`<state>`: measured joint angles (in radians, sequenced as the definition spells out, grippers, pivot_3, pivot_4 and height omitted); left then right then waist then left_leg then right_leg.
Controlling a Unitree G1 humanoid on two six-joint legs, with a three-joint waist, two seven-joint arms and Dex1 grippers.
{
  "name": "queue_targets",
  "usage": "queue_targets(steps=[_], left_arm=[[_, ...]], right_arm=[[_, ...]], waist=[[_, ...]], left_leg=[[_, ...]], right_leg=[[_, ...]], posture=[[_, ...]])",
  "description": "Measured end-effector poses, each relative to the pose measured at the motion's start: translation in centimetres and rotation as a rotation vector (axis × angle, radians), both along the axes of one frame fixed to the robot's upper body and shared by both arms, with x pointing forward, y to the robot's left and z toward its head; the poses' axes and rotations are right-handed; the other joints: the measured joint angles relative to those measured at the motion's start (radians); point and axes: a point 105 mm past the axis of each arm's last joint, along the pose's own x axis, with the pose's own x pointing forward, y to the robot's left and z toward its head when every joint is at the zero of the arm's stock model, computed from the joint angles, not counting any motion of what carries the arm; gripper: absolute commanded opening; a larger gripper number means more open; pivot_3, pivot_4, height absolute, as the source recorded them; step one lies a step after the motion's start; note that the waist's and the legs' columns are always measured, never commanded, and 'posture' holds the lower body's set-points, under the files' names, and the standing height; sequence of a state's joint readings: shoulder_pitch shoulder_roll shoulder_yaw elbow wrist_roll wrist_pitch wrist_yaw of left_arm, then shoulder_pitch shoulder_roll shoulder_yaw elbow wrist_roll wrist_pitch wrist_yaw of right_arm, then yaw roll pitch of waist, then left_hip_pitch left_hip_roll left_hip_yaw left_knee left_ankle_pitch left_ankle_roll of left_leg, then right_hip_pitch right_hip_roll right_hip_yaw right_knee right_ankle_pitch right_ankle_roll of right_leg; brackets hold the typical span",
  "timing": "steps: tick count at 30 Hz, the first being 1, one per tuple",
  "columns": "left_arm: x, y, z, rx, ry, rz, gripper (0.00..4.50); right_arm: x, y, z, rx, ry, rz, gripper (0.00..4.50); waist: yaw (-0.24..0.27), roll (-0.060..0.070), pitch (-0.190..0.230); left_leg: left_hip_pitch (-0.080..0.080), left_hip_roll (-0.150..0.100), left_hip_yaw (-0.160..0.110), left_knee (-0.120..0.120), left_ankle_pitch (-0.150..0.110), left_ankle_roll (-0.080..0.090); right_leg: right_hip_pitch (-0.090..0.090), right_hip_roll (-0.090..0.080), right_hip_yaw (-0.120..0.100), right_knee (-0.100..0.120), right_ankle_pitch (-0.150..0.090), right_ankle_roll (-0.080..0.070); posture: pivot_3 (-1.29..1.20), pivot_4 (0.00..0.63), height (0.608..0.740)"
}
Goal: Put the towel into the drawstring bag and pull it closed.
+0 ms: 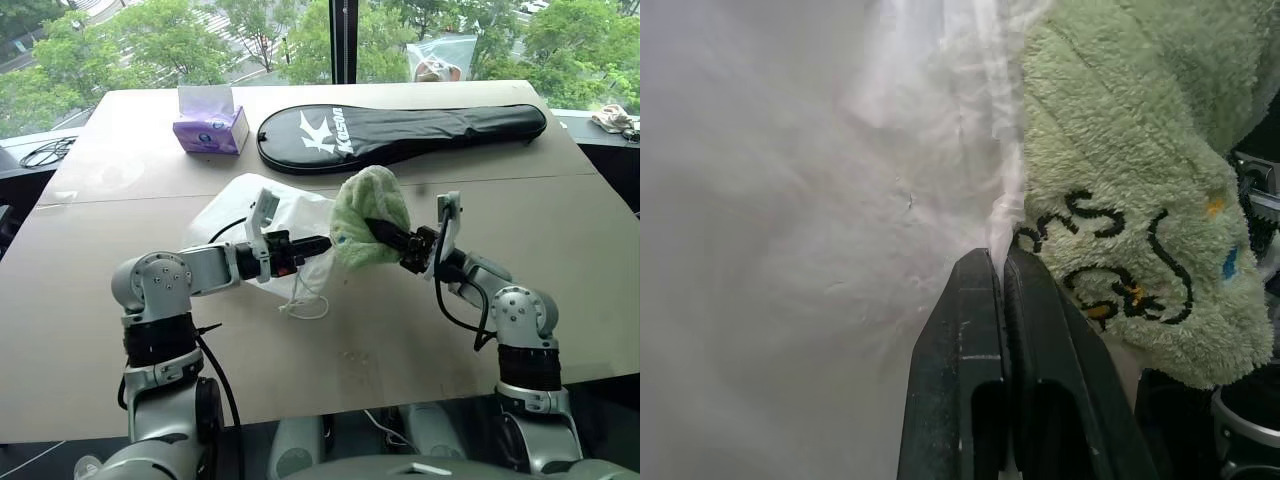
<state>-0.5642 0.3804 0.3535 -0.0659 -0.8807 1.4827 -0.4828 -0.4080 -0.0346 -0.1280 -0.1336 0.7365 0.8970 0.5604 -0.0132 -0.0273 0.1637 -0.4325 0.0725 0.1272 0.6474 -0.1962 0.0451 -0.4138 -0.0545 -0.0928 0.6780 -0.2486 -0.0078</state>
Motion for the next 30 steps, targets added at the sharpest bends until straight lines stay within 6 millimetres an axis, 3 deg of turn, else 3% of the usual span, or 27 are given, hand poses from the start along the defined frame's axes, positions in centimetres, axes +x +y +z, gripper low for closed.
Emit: queue_targets(steps=[2,5,8,11,16,20,23,30], left_arm=[[0.3,-0.2,0.6,-0.011,-0.015,-0.004,0.00],[0.7,0.1,0.8,-0.026,-0.011,0.013,0.00],[1.3,1.2,0.4,-0.021,0.003,0.065,0.00],[1.4,1.6,0.2,-0.007,0.008,0.084,0.00],[1.4,0.9,0.1,-0.042,0.016,0.081,0.00],[1.2,0.1,0.1,-0.069,0.026,0.062,0.00],[1.1,-0.2,-0.1,-0.078,0.038,0.054,0.00],[1.2,0.6,0.2,-0.098,0.043,0.092,0.00]], right_arm=[[-0.1,0.3,0.2,0.012,-0.005,0.008,0.13],[-0.3,-0.7,0.8,0.054,-0.012,-0.009,0.13],[-0.6,-3.7,2.5,0.091,-0.060,-0.065,0.13],[-0.9,-5.3,4.0,0.106,-0.105,-0.108,0.13],[-1.0,-4.8,4.9,0.126,-0.112,-0.109,0.13],[-1.2,-2.1,3.9,0.080,-0.118,-0.060,0.13],[-1.5,0.0,1.2,-0.021,-0.103,-0.010,0.13],[-2.5,1.0,-4.6,-0.337,-0.117,0.066,0.13]], waist=[[0.001,0.000,0.000],[0.000,0.000,0.000],[0.000,0.000,0.000],[0.000,0.000,0.000],[-0.003,0.000,0.000],[-0.002,0.000,0.000],[-0.002,0.000,0.000],[-0.001,0.000,0.000]], left_leg=[[0.000,0.000,0.000,0.000,0.000,0.000],[0.000,0.000,0.000,0.000,0.000,0.000],[0.000,0.000,0.000,-0.001,0.000,0.000],[0.000,0.000,0.000,-0.001,0.000,0.000],[0.000,0.000,0.000,-0.002,0.000,0.000],[0.000,0.000,0.000,-0.003,0.000,0.000],[-0.001,0.000,0.000,-0.003,0.000,0.000],[0.000,0.000,0.000,-0.002,0.000,0.000]], right_leg=[[0.000,0.000,0.000,0.000,0.000,0.000],[0.000,0.000,0.000,0.000,0.000,0.000],[0.000,0.000,0.000,0.000,0.000,0.000],[0.000,0.000,0.000,0.000,0.000,0.000],[-0.001,0.000,0.000,0.000,0.000,0.000],[-0.001,0.000,0.000,-0.001,-0.001,0.002],[-0.001,0.000,0.000,-0.002,-0.002,0.003],[-0.001,0.000,0.000,-0.002,-0.002,0.004]], posture=[[0.00,0.150,0.740],[0.00,0.150,0.740],[0.00,0.150,0.740],[0.00,0.150,0.740],[0.00,0.150,0.740],[0.00,0.150,0.740],[0.00,0.150,0.740],[0.00,0.150,0.740]])
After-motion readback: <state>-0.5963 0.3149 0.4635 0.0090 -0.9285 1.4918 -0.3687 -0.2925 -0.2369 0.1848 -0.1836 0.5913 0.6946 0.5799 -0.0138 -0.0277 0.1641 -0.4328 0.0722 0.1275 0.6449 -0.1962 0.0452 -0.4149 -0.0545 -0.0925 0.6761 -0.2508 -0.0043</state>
